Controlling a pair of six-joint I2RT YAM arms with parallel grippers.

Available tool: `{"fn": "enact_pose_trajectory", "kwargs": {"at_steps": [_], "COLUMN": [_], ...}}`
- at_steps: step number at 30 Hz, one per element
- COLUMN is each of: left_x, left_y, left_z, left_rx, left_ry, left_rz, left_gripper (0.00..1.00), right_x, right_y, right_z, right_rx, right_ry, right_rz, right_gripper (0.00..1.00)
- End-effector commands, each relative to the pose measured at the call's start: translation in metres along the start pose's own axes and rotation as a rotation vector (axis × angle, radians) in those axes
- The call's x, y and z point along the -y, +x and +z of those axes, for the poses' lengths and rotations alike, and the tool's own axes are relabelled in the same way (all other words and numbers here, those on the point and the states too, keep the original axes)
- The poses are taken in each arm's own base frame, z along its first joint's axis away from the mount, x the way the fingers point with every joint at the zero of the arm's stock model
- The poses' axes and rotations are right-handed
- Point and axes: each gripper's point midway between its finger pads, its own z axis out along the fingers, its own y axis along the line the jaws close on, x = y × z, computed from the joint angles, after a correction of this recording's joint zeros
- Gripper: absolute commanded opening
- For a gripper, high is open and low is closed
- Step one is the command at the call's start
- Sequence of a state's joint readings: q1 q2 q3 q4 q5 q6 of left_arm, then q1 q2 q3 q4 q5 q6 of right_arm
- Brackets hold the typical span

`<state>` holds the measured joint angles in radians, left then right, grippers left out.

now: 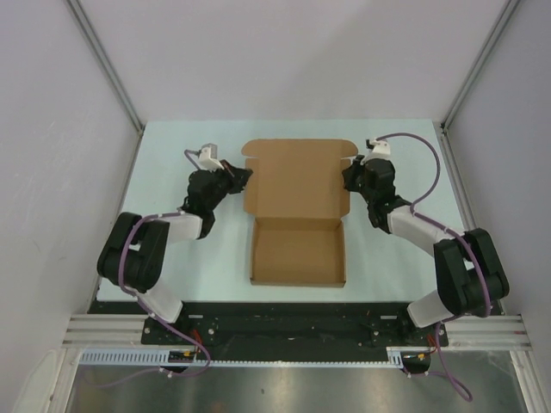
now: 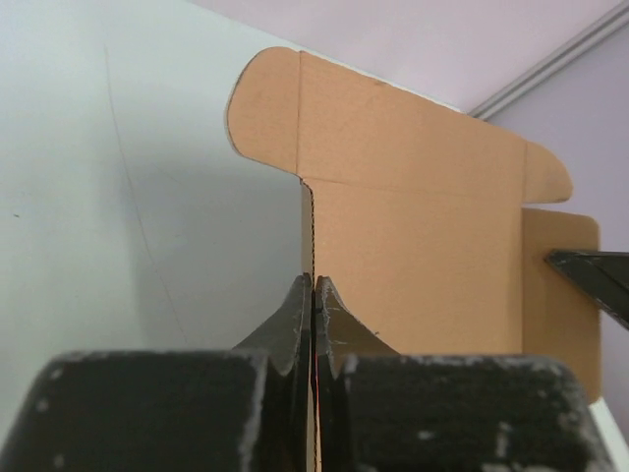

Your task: Fold the paper box

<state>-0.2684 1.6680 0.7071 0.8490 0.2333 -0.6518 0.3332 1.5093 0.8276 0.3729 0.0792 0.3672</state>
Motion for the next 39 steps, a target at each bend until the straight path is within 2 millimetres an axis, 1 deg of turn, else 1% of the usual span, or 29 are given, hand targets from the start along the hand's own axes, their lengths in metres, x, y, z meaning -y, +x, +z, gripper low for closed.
{"fn": "enact_pose_trajectory", "kwargs": {"at_steps": [1,2,3,5,7,8,9,10,11,12,14,15,17,18,19,20,21,22,24,25,28,29,30,31,32,33,35,36,39], "left_x": [0.048,0.060,0.060,0.075,0.083,0.094,0.093,0.097,0.106,0.105,0.115,0.111,0.115,0.111,0.111,0.113,0.110,0.115,0.111,0.118,0.118,0.115,0.118,0.121,0.118,0.124,0.124,0.128,0.133], "left_y": [-0.027,-0.029,-0.023,-0.020,-0.017,-0.010,-0.009,-0.009,-0.001,0.000,0.002,0.006,0.004,0.008,0.006,0.008,0.013,0.012,0.018,0.018,0.023,0.029,0.027,0.032,0.035,0.037,0.036,0.037,0.034], "left_z": [-0.015,-0.019,-0.023,-0.028,-0.032,-0.034,-0.036,-0.037,-0.038,-0.039,-0.044,-0.047,-0.052,-0.055,-0.058,-0.060,-0.063,-0.067,-0.072,-0.076,-0.084,-0.087,-0.091,-0.094,-0.098,-0.102,-0.109,-0.112,-0.123], "left_rx": [0.152,0.178,0.184,0.217,0.227,0.222,0.239,0.252,0.247,0.256,0.281,0.283,0.319,0.316,0.334,0.335,0.328,0.348,0.356,0.377,0.400,0.393,0.410,0.406,0.407,0.413,0.432,0.436,0.460], "left_ry": [0.091,0.108,0.105,0.125,0.133,0.152,0.128,0.125,0.138,0.121,0.140,0.133,0.142,0.135,0.139,0.147,0.145,0.163,0.153,0.175,0.176,0.174,0.185,0.194,0.183,0.197,0.190,0.196,0.196], "left_rz": [0.125,0.139,0.165,0.189,0.201,0.218,0.223,0.231,0.249,0.252,0.260,0.261,0.256,0.254,0.249,0.244,0.245,0.236,0.240,0.236,0.241,0.241,0.234,0.242,0.246,0.245,0.258,0.274,0.294], "left_gripper": [0.00,0.00,0.00,0.00,0.01,0.00,0.00,0.00,0.00,0.00,0.00,0.00,0.01,0.00,0.00,0.00,0.00,0.00,0.00,0.00,0.00,0.00,0.00,0.00,0.00,0.00,0.00,0.00,0.00], "right_x": [-0.029,-0.027,-0.034,-0.035,-0.042,-0.043,-0.043,-0.050,-0.050,-0.053,-0.057,-0.058,-0.057,-0.057,-0.058,-0.057,-0.058,-0.058,-0.057,-0.057,-0.060,-0.063,-0.062,-0.060,-0.060,-0.058,-0.058,-0.055,-0.056], "right_y": [-0.024,-0.024,-0.015,-0.013,-0.005,-0.005,-0.001,0.005,0.007,0.009,0.018,0.019,0.026,0.028,0.029,0.036,0.036,0.038,0.047,0.046,0.057,0.063,0.070,0.069,0.073,0.082,0.087,0.093,0.098], "right_z": [-0.018,-0.019,-0.022,-0.025,-0.029,-0.030,-0.031,-0.033,-0.033,-0.034,-0.038,-0.039,-0.043,-0.044,-0.046,-0.048,-0.051,-0.052,-0.058,-0.061,-0.068,-0.072,-0.075,-0.079,-0.082,-0.087,-0.095,-0.100,-0.116], "right_rx": [0.111,0.121,0.113,0.124,0.121,0.131,0.128,0.124,0.131,0.131,0.130,0.133,0.130,0.130,0.131,0.122,0.127,0.130,0.128,0.142,0.133,0.126,0.115,0.126,0.124,0.113,0.112,0.109,0.130], "right_ry": [-0.033,-0.010,-0.020,-0.007,-0.010,-0.003,0.002,-0.004,0.010,0.011,0.019,0.022,0.029,0.030,0.027,0.032,0.034,0.034,0.047,0.056,0.052,0.046,0.050,0.065,0.067,0.069,0.063,0.073,0.066], "right_rz": [-0.069,-0.080,-0.095,-0.099,-0.097,-0.092,-0.091,-0.094,-0.095,-0.098,-0.105,-0.106,-0.111,-0.105,-0.103,-0.107,-0.102,-0.103,-0.119,-0.117,-0.129,-0.140,-0.149,-0.153,-0.157,-0.164,-0.165,-0.177,-0.194], "right_gripper": [0.00,0.00,0.00,0.00,0.00,0.00,0.00,0.00,0.00,0.00,0.00,0.00,0.00,0.00,0.00,0.00,0.00,0.00,0.00,0.00,0.00,0.00,0.00,0.00,0.00,0.00,0.00,0.00,0.00]}}
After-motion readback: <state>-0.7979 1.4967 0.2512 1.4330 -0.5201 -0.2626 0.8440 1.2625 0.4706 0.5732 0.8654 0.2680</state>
